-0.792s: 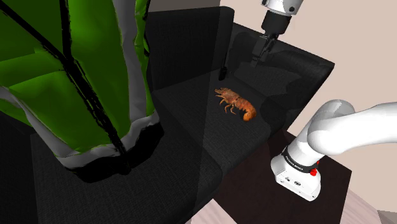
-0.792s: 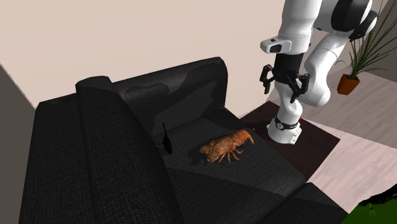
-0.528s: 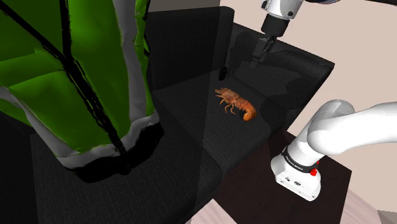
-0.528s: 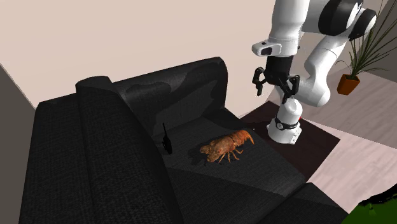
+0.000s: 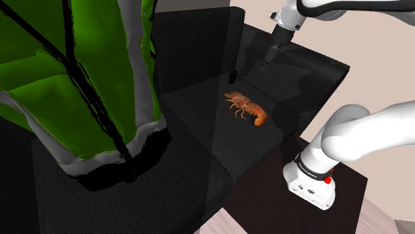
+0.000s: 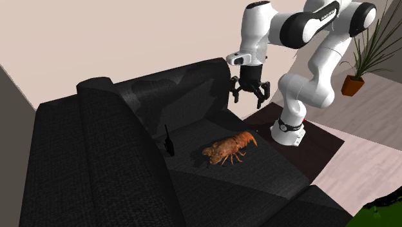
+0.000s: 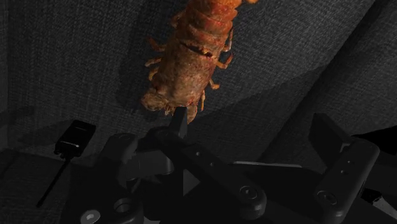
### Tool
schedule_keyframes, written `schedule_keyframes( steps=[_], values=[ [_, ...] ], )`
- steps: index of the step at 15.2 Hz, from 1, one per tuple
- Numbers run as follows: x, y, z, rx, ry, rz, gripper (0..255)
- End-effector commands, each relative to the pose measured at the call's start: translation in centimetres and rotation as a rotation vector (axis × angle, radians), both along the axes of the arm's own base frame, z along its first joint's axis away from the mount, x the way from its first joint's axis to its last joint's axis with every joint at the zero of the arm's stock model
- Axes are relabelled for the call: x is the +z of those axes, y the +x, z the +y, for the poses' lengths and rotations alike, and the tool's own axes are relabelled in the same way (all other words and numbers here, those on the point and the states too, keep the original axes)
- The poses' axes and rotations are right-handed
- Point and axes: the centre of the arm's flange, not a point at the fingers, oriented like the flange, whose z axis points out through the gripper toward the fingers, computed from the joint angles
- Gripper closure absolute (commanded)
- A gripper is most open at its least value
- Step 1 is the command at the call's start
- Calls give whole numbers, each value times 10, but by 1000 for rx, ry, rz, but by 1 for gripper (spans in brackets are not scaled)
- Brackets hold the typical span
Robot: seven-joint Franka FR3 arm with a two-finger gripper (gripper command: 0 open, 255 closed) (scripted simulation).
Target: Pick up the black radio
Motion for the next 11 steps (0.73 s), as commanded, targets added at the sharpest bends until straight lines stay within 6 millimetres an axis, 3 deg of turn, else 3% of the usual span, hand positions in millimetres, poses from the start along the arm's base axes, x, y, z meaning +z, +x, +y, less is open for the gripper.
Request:
schedule_keyframes(
  steps=[1, 11],
  values=[
    [-17, 15, -18, 35, 9, -21, 0],
    [-85, 87, -112, 197, 65, -113, 0]
  ],
)
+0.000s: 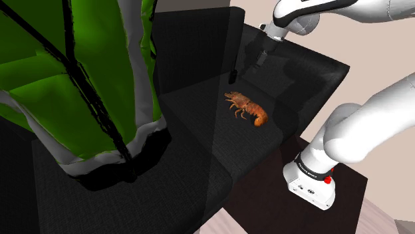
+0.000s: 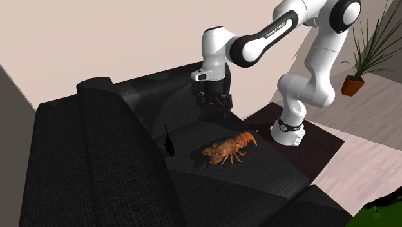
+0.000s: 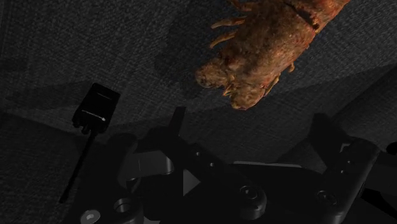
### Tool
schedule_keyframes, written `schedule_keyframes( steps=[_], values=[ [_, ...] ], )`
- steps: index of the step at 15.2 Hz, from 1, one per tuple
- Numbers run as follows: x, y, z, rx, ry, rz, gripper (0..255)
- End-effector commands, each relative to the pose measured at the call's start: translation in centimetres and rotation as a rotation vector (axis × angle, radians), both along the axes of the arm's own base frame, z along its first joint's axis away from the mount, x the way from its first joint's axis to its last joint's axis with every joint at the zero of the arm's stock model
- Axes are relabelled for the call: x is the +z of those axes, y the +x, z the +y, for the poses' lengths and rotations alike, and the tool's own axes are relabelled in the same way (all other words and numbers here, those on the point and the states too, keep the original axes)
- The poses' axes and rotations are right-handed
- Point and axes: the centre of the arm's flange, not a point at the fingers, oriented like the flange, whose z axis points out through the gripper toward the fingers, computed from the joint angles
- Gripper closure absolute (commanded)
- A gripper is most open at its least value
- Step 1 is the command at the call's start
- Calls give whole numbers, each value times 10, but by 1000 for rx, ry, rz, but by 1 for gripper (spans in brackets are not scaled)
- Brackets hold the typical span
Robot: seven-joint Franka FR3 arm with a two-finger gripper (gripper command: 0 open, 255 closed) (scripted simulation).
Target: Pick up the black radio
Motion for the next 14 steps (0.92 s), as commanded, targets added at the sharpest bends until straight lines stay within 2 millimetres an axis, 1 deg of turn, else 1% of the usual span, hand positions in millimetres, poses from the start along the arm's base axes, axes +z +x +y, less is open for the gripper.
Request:
schedule_keyframes(
  steps=[1, 8, 14],
  values=[
    [-13, 17, -15, 36, 9, -21, 0],
    [-59, 81, -70, 149, 48, -86, 0],
    [-96, 143, -108, 246, 81, -142, 0]
  ],
)
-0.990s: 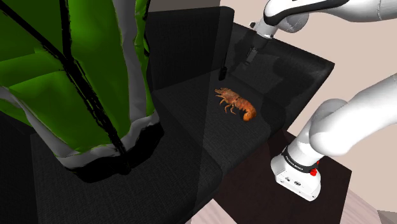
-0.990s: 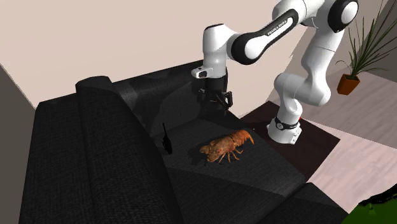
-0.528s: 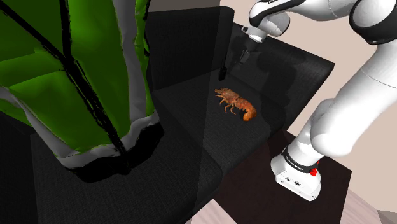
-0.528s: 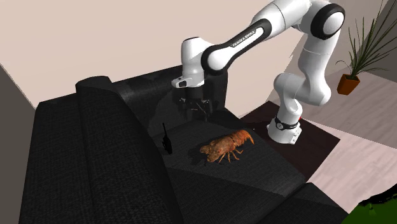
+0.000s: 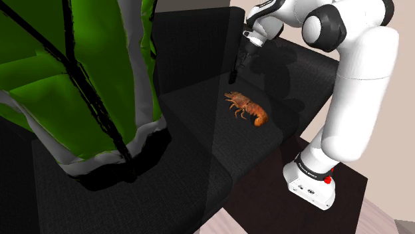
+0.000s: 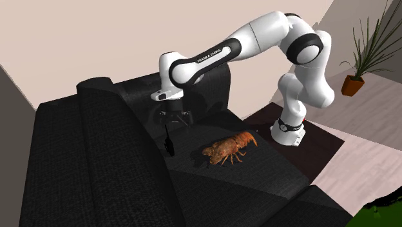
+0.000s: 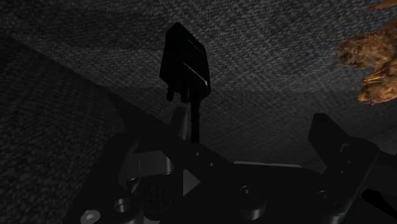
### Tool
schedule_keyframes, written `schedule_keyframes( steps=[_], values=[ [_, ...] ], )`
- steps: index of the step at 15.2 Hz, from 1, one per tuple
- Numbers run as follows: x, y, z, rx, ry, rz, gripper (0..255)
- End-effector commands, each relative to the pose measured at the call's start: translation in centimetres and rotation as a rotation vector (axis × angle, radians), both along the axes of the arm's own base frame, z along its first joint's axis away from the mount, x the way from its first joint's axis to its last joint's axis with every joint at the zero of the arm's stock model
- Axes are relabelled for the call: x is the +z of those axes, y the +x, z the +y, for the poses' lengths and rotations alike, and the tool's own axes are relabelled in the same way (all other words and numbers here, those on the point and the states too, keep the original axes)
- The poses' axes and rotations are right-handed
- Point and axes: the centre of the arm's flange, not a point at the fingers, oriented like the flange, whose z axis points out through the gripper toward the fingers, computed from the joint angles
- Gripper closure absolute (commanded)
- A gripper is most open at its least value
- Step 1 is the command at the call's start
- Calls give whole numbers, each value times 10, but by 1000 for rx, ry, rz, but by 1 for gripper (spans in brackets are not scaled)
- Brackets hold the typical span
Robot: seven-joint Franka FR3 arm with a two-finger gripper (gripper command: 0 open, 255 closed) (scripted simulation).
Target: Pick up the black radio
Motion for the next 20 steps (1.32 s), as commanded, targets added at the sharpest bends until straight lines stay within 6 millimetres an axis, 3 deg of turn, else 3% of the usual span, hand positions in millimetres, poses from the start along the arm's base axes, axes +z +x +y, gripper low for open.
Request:
schedule_keyframes(
  steps=[1, 3, 12, 13, 20],
  values=[
    [-13, 19, -14, 35, 13, -21, 0],
    [-23, 39, -23, 64, 23, -37, 0],
    [-63, 39, -23, 64, 23, -37, 0],
    [-63, 39, -24, 64, 23, -37, 255],
    [-63, 39, -24, 64, 23, -37, 255]
  ],
)
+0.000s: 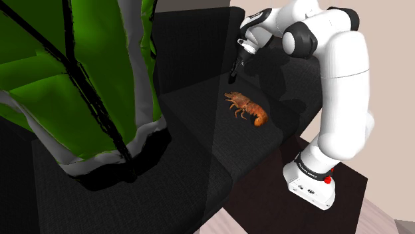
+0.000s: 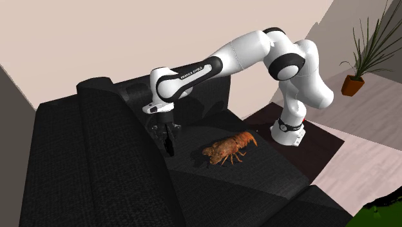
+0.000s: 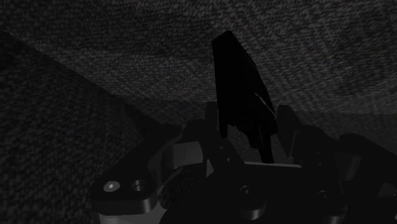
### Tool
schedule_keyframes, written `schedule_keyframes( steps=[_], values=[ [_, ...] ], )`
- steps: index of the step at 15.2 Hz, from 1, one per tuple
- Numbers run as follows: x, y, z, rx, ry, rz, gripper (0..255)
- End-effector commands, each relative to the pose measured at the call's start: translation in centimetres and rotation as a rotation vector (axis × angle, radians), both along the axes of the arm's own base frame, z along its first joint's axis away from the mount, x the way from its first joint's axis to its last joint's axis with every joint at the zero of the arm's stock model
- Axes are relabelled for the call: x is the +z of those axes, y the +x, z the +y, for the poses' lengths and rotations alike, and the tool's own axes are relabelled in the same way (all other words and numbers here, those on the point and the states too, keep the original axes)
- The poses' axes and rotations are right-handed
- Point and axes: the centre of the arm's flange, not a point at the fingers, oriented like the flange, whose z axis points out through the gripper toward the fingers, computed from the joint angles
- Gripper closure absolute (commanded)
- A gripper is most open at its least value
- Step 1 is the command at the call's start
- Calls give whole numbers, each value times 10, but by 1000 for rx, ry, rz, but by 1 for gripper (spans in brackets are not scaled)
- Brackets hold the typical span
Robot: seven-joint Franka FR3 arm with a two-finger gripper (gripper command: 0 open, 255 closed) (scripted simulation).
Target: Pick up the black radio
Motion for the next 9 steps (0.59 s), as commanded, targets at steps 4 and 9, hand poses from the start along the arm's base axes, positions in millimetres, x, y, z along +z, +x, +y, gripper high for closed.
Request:
schedule_keyframes(
  steps=[4, 9],
  values=[
    [9, -1, 0, 0, 1, 3, 255],
    [36, -1, 0, 0, 1, 3, 255]
  ],
)
